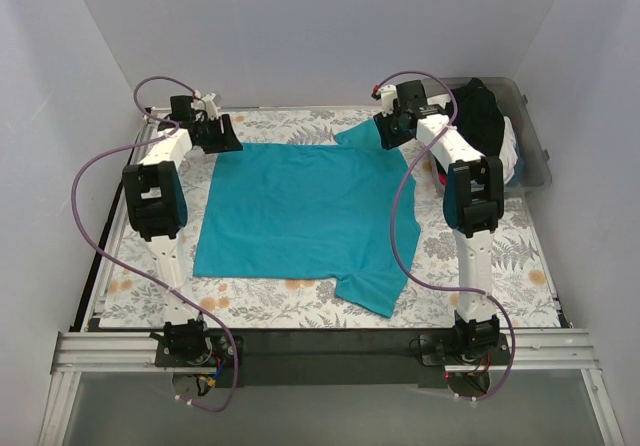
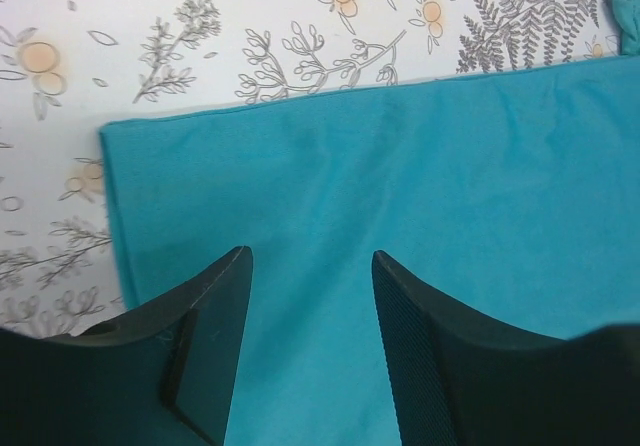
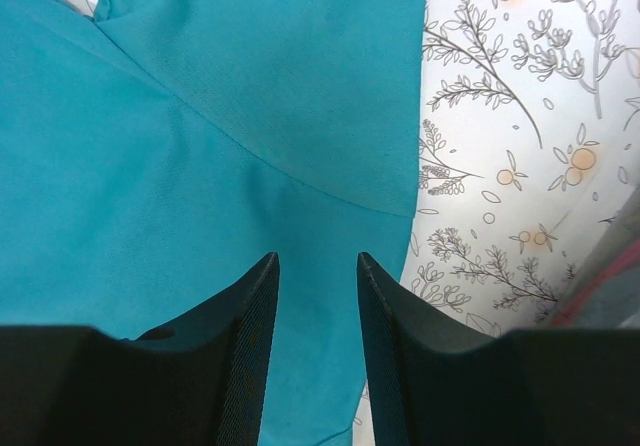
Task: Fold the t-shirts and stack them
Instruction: Flatten the tshirt out
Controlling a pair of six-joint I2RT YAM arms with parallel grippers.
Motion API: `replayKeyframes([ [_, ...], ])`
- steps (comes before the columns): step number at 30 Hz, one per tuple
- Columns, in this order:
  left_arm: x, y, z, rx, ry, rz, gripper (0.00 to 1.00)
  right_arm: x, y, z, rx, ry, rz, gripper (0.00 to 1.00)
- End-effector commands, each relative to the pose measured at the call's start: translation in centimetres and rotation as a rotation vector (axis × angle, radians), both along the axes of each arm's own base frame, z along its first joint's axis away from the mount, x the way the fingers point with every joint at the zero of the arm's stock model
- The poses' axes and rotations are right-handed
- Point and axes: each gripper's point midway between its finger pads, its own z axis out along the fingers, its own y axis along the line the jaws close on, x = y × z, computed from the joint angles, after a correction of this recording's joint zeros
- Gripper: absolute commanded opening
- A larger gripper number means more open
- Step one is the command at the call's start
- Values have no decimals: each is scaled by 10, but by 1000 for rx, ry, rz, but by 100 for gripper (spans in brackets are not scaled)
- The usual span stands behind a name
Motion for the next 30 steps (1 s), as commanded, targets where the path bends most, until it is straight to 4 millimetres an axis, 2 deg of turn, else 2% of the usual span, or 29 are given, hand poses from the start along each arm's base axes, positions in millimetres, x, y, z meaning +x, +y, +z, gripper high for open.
replayKeyframes([
  [1, 10, -9, 6, -47, -4, 22, 49, 14, 4, 11, 15, -55, -22, 44],
  [7, 9, 9, -33, 21, 114, 110, 43, 16, 4, 12, 25, -59, -37, 44],
  [17, -10, 47, -46, 78, 175, 192, 37, 29, 6, 17, 60, -84, -65, 52],
  [18, -11, 47, -46, 77, 177, 186, 37, 31, 5, 18, 69, -85, -73, 54],
  [21, -14, 39, -39, 37, 164, 141, 42, 33, 8, 18, 103, -78, -76, 56],
  [24, -9, 30, -19, -14, 111, 102, 45, 37, 11, 14, 127, -70, -98, 55],
  [28, 7, 25, 20, -46, 10, 83, 49, 46, 10, 9, 146, -79, -138, 55],
  [30, 12, 24, 33, -54, -18, 75, 52, 52, 10, 7, 163, -87, -160, 55],
])
